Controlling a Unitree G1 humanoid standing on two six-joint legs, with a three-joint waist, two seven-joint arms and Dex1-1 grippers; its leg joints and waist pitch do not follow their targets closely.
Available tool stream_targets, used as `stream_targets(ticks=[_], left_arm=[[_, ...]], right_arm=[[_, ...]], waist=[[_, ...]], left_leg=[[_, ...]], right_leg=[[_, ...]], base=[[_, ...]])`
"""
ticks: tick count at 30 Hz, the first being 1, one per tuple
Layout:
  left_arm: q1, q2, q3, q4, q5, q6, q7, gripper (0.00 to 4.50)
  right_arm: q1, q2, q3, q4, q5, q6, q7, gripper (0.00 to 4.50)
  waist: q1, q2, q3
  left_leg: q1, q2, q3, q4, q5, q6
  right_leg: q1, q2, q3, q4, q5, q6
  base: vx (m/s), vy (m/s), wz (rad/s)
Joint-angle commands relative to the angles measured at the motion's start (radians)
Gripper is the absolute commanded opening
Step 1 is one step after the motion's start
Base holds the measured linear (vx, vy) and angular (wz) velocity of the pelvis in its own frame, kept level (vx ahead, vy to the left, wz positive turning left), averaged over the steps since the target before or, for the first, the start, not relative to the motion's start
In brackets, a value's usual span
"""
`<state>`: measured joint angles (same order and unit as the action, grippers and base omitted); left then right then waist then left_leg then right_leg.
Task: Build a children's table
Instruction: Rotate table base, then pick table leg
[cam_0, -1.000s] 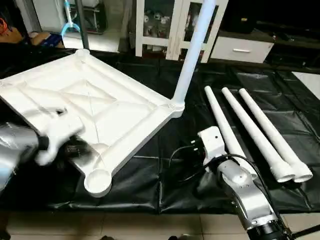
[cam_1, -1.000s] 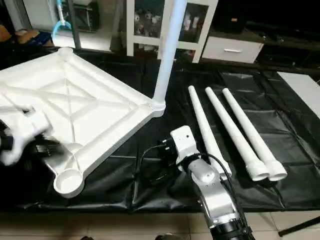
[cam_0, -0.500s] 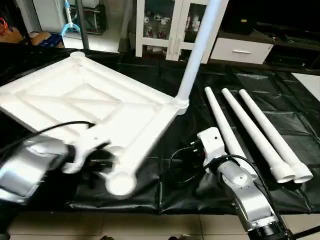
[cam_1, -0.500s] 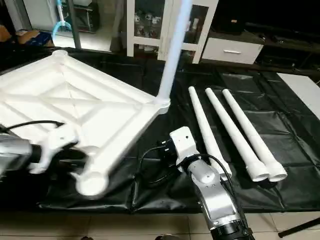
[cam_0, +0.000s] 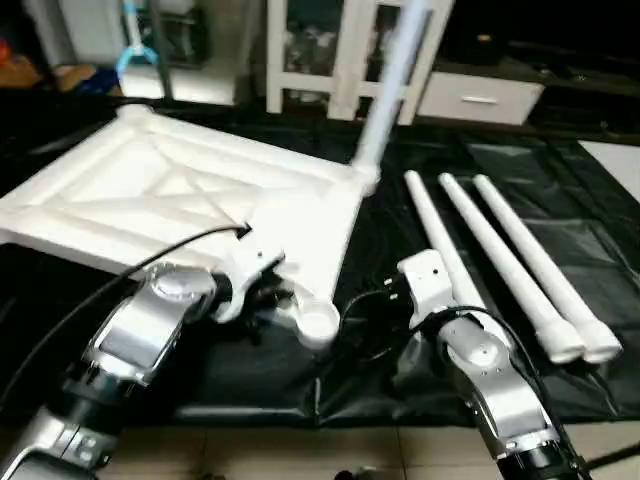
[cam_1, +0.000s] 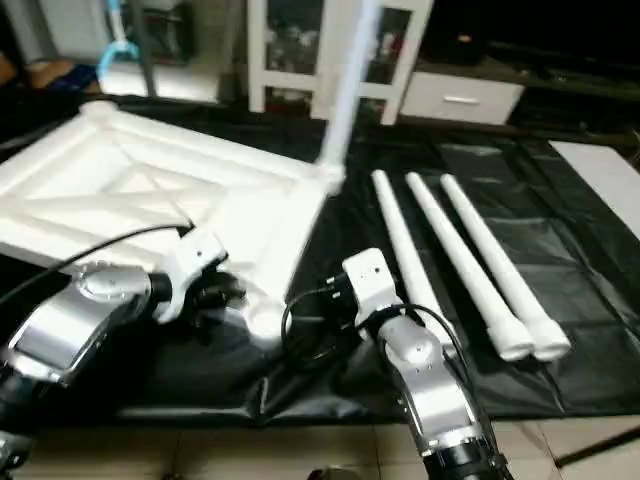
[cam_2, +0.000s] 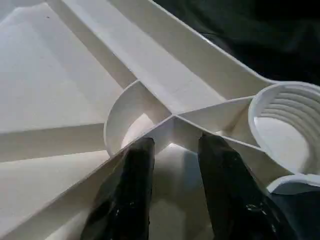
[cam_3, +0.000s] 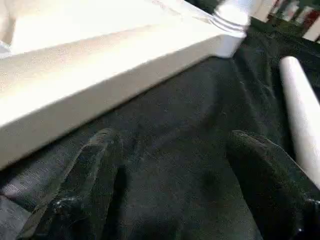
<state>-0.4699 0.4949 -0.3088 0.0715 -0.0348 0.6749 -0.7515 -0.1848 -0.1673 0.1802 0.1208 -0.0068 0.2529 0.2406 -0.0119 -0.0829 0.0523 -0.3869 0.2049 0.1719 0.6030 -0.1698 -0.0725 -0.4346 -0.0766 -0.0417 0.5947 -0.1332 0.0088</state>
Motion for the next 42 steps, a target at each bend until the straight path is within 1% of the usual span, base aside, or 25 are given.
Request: stream_targets(ticks=[1,3,6,8,10,14,17,18,21,22,23,25,26,27,28,29,30,31,32,33,34,37,40,41,42], left_arm=[[-0.028,-0.001,0.031,0.029,0.039,0.005,0.056,1.65],[-0.055,-0.003,0.048,0.09,0.065,0.0,0.112,1.65],[-0.064,-0.002,0.055,0.113,0.072,-0.005,0.127,1.65],[-0.072,0.003,0.053,0.14,0.084,-0.025,0.133,1.65],[-0.076,0.005,0.053,0.154,0.082,-0.037,0.137,1.65],[-0.079,-0.018,0.088,0.122,0.032,-0.033,0.125,1.65],[-0.071,-0.037,0.092,0.05,-0.031,-0.029,0.057,1.65],[-0.065,-0.043,0.092,0.008,-0.065,-0.021,0.017,1.65],[-0.057,-0.036,0.089,-0.06,-0.112,-0.01,-0.043,1.71],[-0.057,-0.033,0.097,-0.082,-0.133,-0.013,-0.06,1.73],[-0.061,-0.031,0.122,-0.114,-0.176,-0.007,-0.084,1.73],[-0.067,-0.029,0.146,-0.138,-0.213,0.0,-0.104,1.73],[-0.067,-0.029,0.146,-0.138,-0.213,0.0,-0.104,1.73],[-0.074,-0.027,0.165,-0.156,-0.236,-0.013,-0.118,1.73],[-0.082,-0.029,0.179,-0.167,-0.249,-0.015,-0.119,1.73],[-0.082,-0.029,0.179,-0.167,-0.249,-0.015,-0.119,1.73],[-0.084,-0.033,0.178,-0.177,-0.24,-0.044,-0.116,1.73],[-0.078,-0.036,0.172,-0.184,-0.233,-0.053,-0.116,1.73],[-0.078,-0.036,0.172,-0.184,-0.233,-0.053,-0.116,1.73],[-0.05,-0.056,0.152,-0.202,-0.222,-0.079,-0.106,1.73],[-0.037,-0.066,0.144,-0.21,-0.219,-0.086,-0.1,1.73],[-0.003,-0.061,0.107,-0.255,-0.241,-0.06,-0.127,1.73],[0.008,-0.052,0.079,-0.293,-0.264,-0.023,-0.146,1.73],[0.01,-0.054,0.072,-0.303,-0.273,-0.005,-0.15,1.73],[0.012,-0.052,0.061,-0.312,-0.277,0.007,-0.155,1.73]], right_arm=[[-0.006,-0.004,-0.015,-0.011,-0.002,0.0,0.004,3.61],[-0.01,-0.005,-0.017,-0.01,0.0,-0.001,0.006,3.61],[-0.012,-0.005,-0.018,-0.009,0.0,-0.001,0.006,3.61],[-0.012,-0.007,-0.019,-0.009,0.0,-0.003,0.008,3.61],[-0.012,-0.011,-0.022,-0.012,0.003,-0.006,0.014,3.61],[-0.016,-0.011,-0.037,-0.022,0.02,-0.001,0.023,3.61],[-0.041,-0.018,-0.062,-0.026,0.036,0.009,0.025,3.61],[-0.06,-0.019,-0.086,-0.036,0.06,0.028,0.029,3.61],[-0.102,-0.023,-0.137,-0.058,0.112,0.07,0.038,3.78],[-0.124,-0.027,-0.159,-0.062,0.126,0.096,0.032,3.88],[-0.16,-0.041,-0.192,-0.063,0.143,0.136,0.027,3.94],[-0.197,-0.062,-0.214,-0.052,0.151,0.176,0.031,4.21],[-0.197,-0.062,-0.214,-0.052,0.151,0.176,0.031,4.21],[-0.232,-0.1,-0.217,-0.033,0.138,0.231,0.047,4.32],[-0.26,-0.135,-0.213,-0.011,0.126,0.272,0.068,4.37],[-0.26,-0.135,-0.213,-0.011,0.126,0.272,0.068,4.42],[-0.306,-0.176,-0.216,0.042,0.113,0.323,0.08,4.46],[-0.325,-0.191,-0.215,0.073,0.104,0.328,0.083,4.46],[-0.325,-0.191,-0.215,0.073,0.104,0.328,0.083,4.46],[-0.365,-0.232,-0.193,0.139,0.101,0.359,0.136,4.46],[-0.379,-0.247,-0.183,0.162,0.108,0.376,0.168,4.46],[-0.415,-0.282,-0.155,0.221,0.129,0.458,0.247,4.46],[-0.447,-0.301,-0.135,0.271,0.144,0.538,0.299,4.46],[-0.461,-0.306,-0.12,0.303,0.128,0.561,0.298,4.46],[-0.474,-0.309,-0.108,0.337,0.118,0.586,0.303,4.46]], waist=[[-0.001,0.024,-0.062],[-0.008,0.024,-0.061],[-0.014,0.025,-0.061],[-0.014,0.028,-0.06],[-0.013,0.03,-0.061],[-0.01,0.03,-0.061],[-0.007,0.034,-0.063],[-0.006,0.034,-0.063],[-0.004,0.036,-0.064],[-0.005,0.036,-0.064],[-0.004,0.037,-0.065],[-0.003,0.039,-0.066],[-0.002,0.037,-0.066],[-0.001,0.04,-0.065],[-0.002,0.038,-0.067],[-0.002,0.037,-0.068],[-0.001,0.04,-0.068],[0.003,0.042,-0.069],[0.002,0.042,-0.069],[0.003,0.047,-0.068],[0.001,0.046,-0.07],[0.006,0.046,-0.071],[0.007,0.045,-0.072],[0.008,0.043,-0.069],[0.007,0.045,-0.067]], left_leg=[[0.017,0.003,-0.009,-0.076,-0.436,-0.052],[0.017,0.003,-0.011,-0.075,-0.448,-0.049],[0.016,0.003,-0.015,-0.075,-0.455,-0.047],[0.022,0.003,-0.015,-0.074,-0.471,-0.045],[0.024,0.004,-0.015,-0.074,-0.48,-0.043],[0.023,0.007,-0.015,-0.077,-0.481,-0.044],[0.024,0.009,-0.015,-0.078,-0.475,-0.047],[0.026,0.011,-0.013,-0.078,-0.473,-0.046],[0.021,0.011,-0.011,-0.08,-0.447,-0.046],[0.02,0.009,-0.009,-0.08,-0.429,-0.046],[0.023,0.008,-0.007,-0.077,-0.42,-0.047],[0.022,0.007,-0.004,-0.076,-0.393,-0.05],[0.022,0.007,-0.001,-0.074,-0.374,-0.048],[0.022,0.005,0.0,-0.072,-0.367,-0.047],[0.017,0.003,-0.001,-0.072,-0.345,-0.046],[0.017,0.003,-0.001,-0.071,-0.335,-0.044],[0.019,0.003,0.002,-0.068,-0.318,-0.036],[0.017,0.004,0.004,-0.066,-0.304,-0.037],[0.018,0.003,0.005,-0.065,-0.302,-0.036],[0.017,0.003,0.004,-0.066,-0.301,-0.037],[0.015,0.004,0.003,-0.065,-0.301,-0.035],[0.013,0.005,0.007,-0.062,-0.291,-0.016],[0.015,0.006,0.005,-0.063,-0.284,-0.018],[0.016,0.006,0.007,-0.061,-0.29,-0.02],[0.015,0.006,0.005,-0.062,-0.299,-0.024]], right_leg=[[0.037,-0.03,0.019,-0.088,-0.499,-0.066],[0.036,-0.03,0.016,-0.091,-0.52,-0.065],[0.037,-0.03,0.011,-0.095,-0.543,-0.056],[0.03,-0.029,0.01,-0.099,-0.549,-0.06],[0.03,-0.029,0.011,-0.099,-0.543,-0.067],[0.031,-0.03,0.013,-0.094,-0.503,-0.089],[0.032,-0.032,0.015,-0.089,-0.468,-0.106],[0.034,-0.031,0.017,-0.085,-0.434,-0.121],[0.039,-0.03,0.02,-0.077,-0.387,-0.132],[0.041,-0.029,0.021,-0.073,-0.37,-0.134],[0.04,-0.027,0.022,-0.069,-0.364,-0.139],[0.044,-0.026,0.023,-0.065,-0.336,-0.148],[0.044,-0.026,0.023,-0.064,-0.32,-0.15],[0.044,-0.025,0.023,-0.064,-0.318,-0.151],[0.052,-0.023,0.023,-0.06,-0.309,-0.151],[0.055,-0.023,0.022,-0.059,-0.306,-0.154],[0.051,-0.023,0.023,-0.061,-0.3,-0.161],[0.054,-0.026,0.025,-0.06,-0.303,-0.159],[0.052,-0.026,0.025,-0.061,-0.305,-0.161],[0.053,-0.026,0.024,-0.061,-0.308,-0.161],[0.058,-0.025,0.023,-0.06,-0.299,-0.167],[0.058,-0.027,0.024,-0.062,-0.292,-0.182],[0.058,-0.025,0.022,-0.058,-0.298,-0.191],[0.055,-0.026,0.022,-0.062,-0.309,-0.192],[0.055,-0.025,0.021,-0.062,-0.33,-0.192]], base=[[0.0,0.0,0.0],[0.0,0.0,0.0],[0.0,0.0,0.0],[0.0,0.0,0.0],[0.0,0.0,0.0],[0.0,0.0,0.0],[0.0,0.0,0.0],[0.0,0.0,0.0],[0.0,0.0,0.0],[0.0,0.0,0.0],[0.0,0.0,0.0],[0.0,0.0,0.0],[0.0,0.0,0.0],[0.0,0.0,0.0],[0.0,0.0,0.0],[0.0,0.0,0.0],[0.0,0.0,0.0],[0.0,0.0,0.0],[0.0,0.0,0.0],[0.0,0.0,0.0],[0.0,0.0,0.0],[0.0,0.0,0.0],[0.0,0.0,0.0],[0.0,0.0,0.0],[0.0,0.0,0.0]])
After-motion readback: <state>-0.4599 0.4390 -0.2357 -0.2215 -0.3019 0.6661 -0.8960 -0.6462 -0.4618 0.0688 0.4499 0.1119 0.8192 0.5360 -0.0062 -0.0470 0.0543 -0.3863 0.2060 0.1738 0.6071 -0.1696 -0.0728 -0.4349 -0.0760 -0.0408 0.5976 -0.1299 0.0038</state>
